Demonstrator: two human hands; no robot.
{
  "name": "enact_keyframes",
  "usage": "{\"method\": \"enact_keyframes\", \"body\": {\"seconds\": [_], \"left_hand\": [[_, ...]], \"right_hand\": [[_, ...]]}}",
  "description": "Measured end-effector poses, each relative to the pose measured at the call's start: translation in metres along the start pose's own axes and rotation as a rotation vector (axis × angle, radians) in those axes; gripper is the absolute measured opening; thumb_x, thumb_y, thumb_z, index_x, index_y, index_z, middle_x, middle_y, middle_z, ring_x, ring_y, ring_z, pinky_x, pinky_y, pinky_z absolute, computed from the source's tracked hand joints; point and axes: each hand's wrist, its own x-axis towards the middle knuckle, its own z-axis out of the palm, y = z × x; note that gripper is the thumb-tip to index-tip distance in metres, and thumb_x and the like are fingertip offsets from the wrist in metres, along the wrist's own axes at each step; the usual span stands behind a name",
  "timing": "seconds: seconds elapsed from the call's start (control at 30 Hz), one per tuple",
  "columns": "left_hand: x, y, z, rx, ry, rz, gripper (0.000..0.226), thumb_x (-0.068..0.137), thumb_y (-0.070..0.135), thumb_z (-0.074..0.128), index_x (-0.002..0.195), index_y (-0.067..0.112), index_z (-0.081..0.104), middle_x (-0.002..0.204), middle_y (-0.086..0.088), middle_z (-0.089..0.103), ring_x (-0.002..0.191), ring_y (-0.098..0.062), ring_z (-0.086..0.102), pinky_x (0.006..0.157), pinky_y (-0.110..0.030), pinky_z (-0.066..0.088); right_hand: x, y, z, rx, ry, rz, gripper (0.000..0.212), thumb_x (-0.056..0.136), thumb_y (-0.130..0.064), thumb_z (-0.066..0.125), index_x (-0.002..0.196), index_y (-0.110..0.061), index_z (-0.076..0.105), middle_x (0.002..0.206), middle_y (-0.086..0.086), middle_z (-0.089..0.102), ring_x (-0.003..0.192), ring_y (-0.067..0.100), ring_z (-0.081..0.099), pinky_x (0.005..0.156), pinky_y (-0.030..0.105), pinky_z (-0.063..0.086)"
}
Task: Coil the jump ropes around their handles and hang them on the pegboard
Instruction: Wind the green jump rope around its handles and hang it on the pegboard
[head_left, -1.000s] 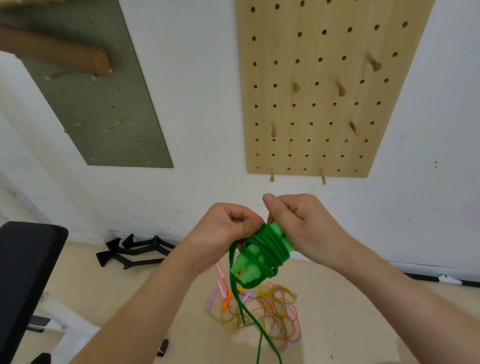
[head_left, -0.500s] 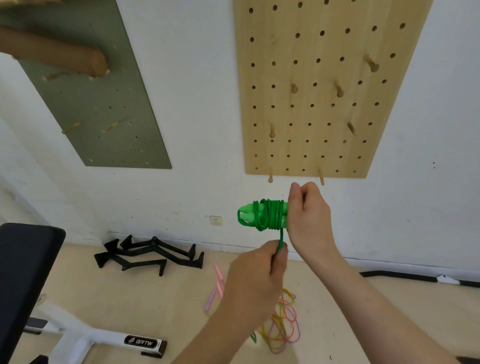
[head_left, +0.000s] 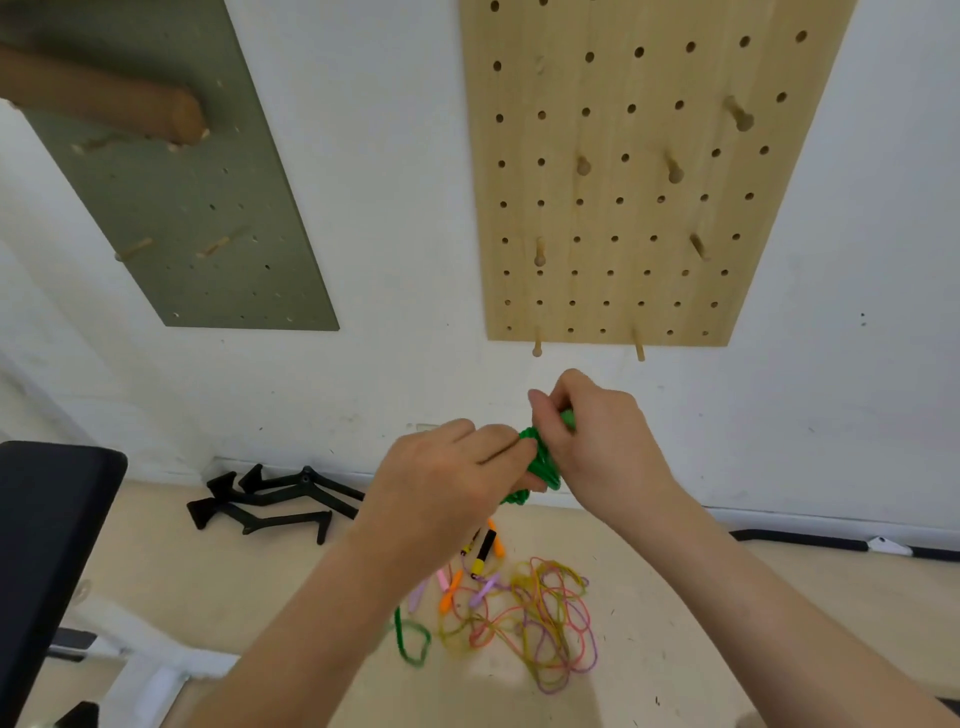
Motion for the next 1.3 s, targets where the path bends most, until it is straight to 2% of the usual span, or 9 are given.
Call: {"method": "enact_keyframes", "body": {"seconds": [0.13,0.3,0.4,0.5,0.63,0.8,0.93,1.1,1.3], "left_hand": [[0.001,-0.009,-0.003,-0.125,-0.048,-0.071,0.047,0.100,0.043,0.039,0.078,0.017,0.071,0.070,0.005,0.067,0.052,-0.017,0.053,0.041,-0.033,0.045],[0.014,-0.008,-0.018,-0.280,-0.170,-0.136,0.031,0.083,0.048,0.052,0.074,0.028,0.073,0.059,0.009,0.064,0.053,-0.011,0.054,0.047,-0.031,0.047],[0.027,-0.009,-0.029,-0.537,-0.237,-0.392,0.004,0.075,0.038,0.071,0.073,0.036,0.074,0.064,0.010,0.067,0.063,-0.003,0.057,0.061,-0.024,0.048],[0.031,-0.012,-0.030,-0.898,-0.260,-0.640,0.015,0.070,0.014,0.080,0.070,0.029,0.076,0.070,0.007,0.073,0.069,-0.005,0.067,0.072,-0.022,0.053],[0.031,-0.012,-0.026,-1.122,-0.247,-0.732,0.010,0.073,0.004,0.076,0.070,0.014,0.075,0.060,-0.003,0.069,0.055,-0.009,0.062,0.057,-0.018,0.049],[0.024,-0.011,-0.012,-1.411,-0.262,-0.879,0.014,0.069,0.014,0.079,0.068,0.004,0.069,0.052,-0.005,0.057,0.043,-0.011,0.043,0.045,-0.018,0.033],[0.018,0.002,0.003,-1.614,-0.238,-1.123,0.028,0.081,0.007,0.063,0.054,0.014,0.068,0.052,-0.004,0.058,0.044,-0.014,0.051,0.049,-0.023,0.041],[0.013,0.041,0.027,-1.289,-0.135,-1.335,0.032,0.094,0.001,0.041,0.066,0.012,0.049,0.042,0.004,0.051,0.039,-0.010,0.036,0.045,-0.020,0.029],[-0.011,0.068,0.030,-0.585,-0.331,-0.670,0.039,0.095,0.048,0.021,0.079,0.026,0.050,0.059,0.004,0.059,0.054,-0.012,0.054,0.056,-0.031,0.043]], "right_hand": [[-0.005,0.001,-0.014,0.161,-0.149,0.040,0.025,0.094,-0.039,0.052,0.084,-0.019,0.062,0.070,-0.001,0.062,0.055,0.007,0.050,0.054,0.023,0.038],[-0.011,-0.004,-0.026,0.023,-0.273,-0.107,0.029,0.098,-0.037,0.043,0.088,-0.018,0.063,0.065,-0.009,0.057,0.057,0.004,0.048,0.055,0.016,0.038],[-0.011,-0.006,-0.035,-0.006,-0.341,-0.198,0.034,0.100,-0.034,0.041,0.084,-0.013,0.062,0.059,-0.009,0.050,0.054,0.008,0.044,0.054,0.018,0.035],[-0.012,-0.008,-0.044,0.096,-0.352,-0.248,0.037,0.100,-0.033,0.041,0.074,-0.012,0.057,0.057,-0.006,0.046,0.055,0.008,0.042,0.054,0.020,0.034],[-0.015,-0.007,-0.045,0.267,-0.353,-0.213,0.028,0.098,-0.035,0.045,0.080,-0.020,0.061,0.063,-0.006,0.053,0.057,0.006,0.046,0.057,0.022,0.037],[-0.019,-0.011,-0.045,0.674,-0.419,-0.049,0.017,0.094,-0.032,0.055,0.087,-0.017,0.060,0.072,0.028,0.049,0.060,0.025,0.042,0.058,0.038,0.039],[-0.021,-0.015,-0.040,0.913,-0.329,0.112,0.019,0.094,-0.023,0.054,0.080,-0.011,0.053,0.060,0.007,0.048,0.048,0.013,0.040,0.045,0.022,0.036],[-0.015,-0.010,-0.012,0.813,0.040,0.325,0.026,0.094,-0.026,0.057,0.075,-0.011,0.048,0.054,0.007,0.042,0.049,0.017,0.039,0.048,0.023,0.036],[-0.009,0.009,0.007,0.181,0.282,0.150,0.021,0.096,-0.031,0.047,0.082,-0.017,0.042,0.052,-0.003,0.048,0.048,0.016,0.049,0.051,0.036,0.039]]}}
